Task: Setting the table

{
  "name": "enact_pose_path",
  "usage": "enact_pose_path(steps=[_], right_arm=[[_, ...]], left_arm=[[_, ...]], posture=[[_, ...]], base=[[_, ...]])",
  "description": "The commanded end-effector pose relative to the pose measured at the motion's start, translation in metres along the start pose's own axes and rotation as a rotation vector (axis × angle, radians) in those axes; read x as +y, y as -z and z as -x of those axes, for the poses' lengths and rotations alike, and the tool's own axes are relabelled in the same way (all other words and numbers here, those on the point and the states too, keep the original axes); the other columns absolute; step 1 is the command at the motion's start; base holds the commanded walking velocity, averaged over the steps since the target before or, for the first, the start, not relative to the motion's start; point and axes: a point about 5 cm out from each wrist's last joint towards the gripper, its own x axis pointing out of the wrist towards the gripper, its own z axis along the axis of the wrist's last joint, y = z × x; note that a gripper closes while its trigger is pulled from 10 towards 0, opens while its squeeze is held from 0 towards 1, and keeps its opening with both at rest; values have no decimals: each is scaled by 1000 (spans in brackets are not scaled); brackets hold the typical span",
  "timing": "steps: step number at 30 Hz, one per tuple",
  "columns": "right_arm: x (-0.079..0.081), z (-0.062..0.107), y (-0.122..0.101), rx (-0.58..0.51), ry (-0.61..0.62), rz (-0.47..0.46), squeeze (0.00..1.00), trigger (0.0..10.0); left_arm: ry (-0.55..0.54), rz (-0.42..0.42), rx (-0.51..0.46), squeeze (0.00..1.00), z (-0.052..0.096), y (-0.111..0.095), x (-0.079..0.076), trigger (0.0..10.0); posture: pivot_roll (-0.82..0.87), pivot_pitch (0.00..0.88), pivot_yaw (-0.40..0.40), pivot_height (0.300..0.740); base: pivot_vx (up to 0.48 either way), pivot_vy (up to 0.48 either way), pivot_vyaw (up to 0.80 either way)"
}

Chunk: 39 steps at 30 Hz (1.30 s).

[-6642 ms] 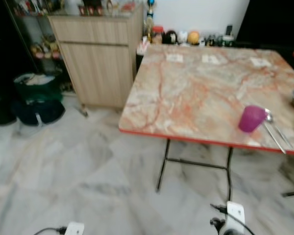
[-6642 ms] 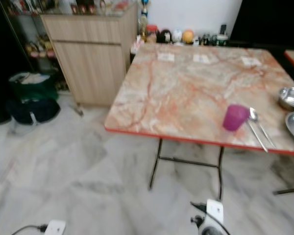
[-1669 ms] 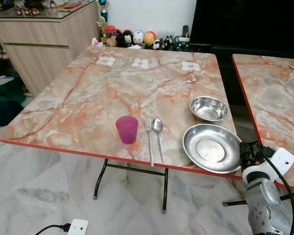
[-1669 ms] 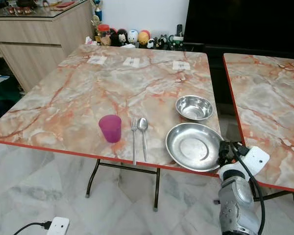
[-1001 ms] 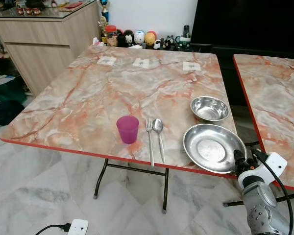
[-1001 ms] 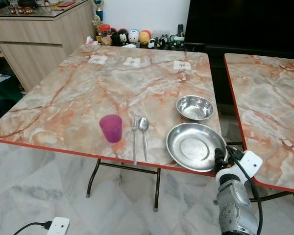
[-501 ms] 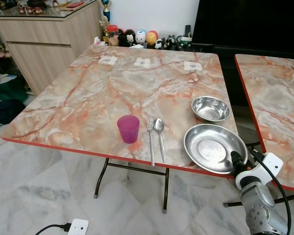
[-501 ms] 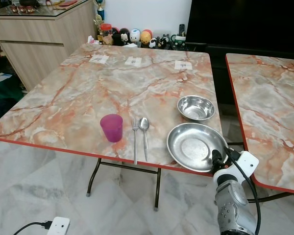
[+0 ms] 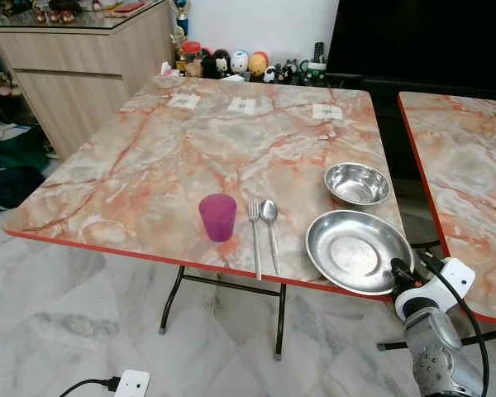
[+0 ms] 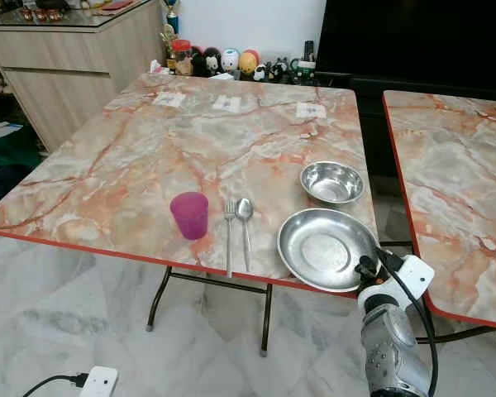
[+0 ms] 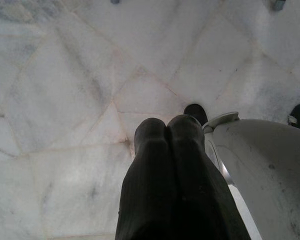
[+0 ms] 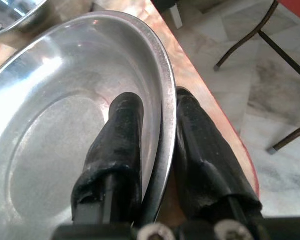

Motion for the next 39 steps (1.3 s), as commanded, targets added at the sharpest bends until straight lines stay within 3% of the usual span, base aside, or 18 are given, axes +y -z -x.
enact_pose_path(steps=[1, 8, 12, 13, 14, 22, 33, 39], right_arm=[[-3, 1, 5, 8, 29, -4, 0, 0], [-7, 5, 3, -45, 46, -28, 0, 0], [-2, 15, -9, -197, -52, -116, 0, 0], [-2, 19, -10, -222, -74, -127, 0, 2157], [-4, 24, -10, -245, -82, -126, 0, 10000], [-8, 37, -17, -339, -110, -154, 0, 10000], [-1, 32, -15, -334, -122, -195, 0, 10000], [-8, 21, -4, -269, -32, -213, 0, 10000]], left_arm=[[8, -10, 16, 0, 0, 2, -2, 10000], [7, -11, 15, 0, 0, 2, -2, 10000], [7, -11, 15, 0, 0, 2, -2, 10000], [7, -11, 15, 0, 0, 2, -2, 10000], [6, -12, 16, 0, 0, 2, -2, 10000], [11, -29, 15, 0, 0, 2, -1, 10000], [10, -36, 13, 0, 0, 1, -1, 10000], [12, -42, 19, 0, 0, 2, -1, 10000]], posture=[[85, 0, -17, 740], [84, 0, -19, 740], [84, 0, -22, 740], [82, 0, -22, 740], [78, 0, -22, 740], [66, 0, -19, 740], [69, 0, -18, 740], [69, 0, -14, 740]], base=[[0, 0, 0], [0, 0, 0], [0, 0, 0], [0, 0, 0], [0, 0, 0], [0, 0, 0], [0, 0, 0], [0, 0, 0]])
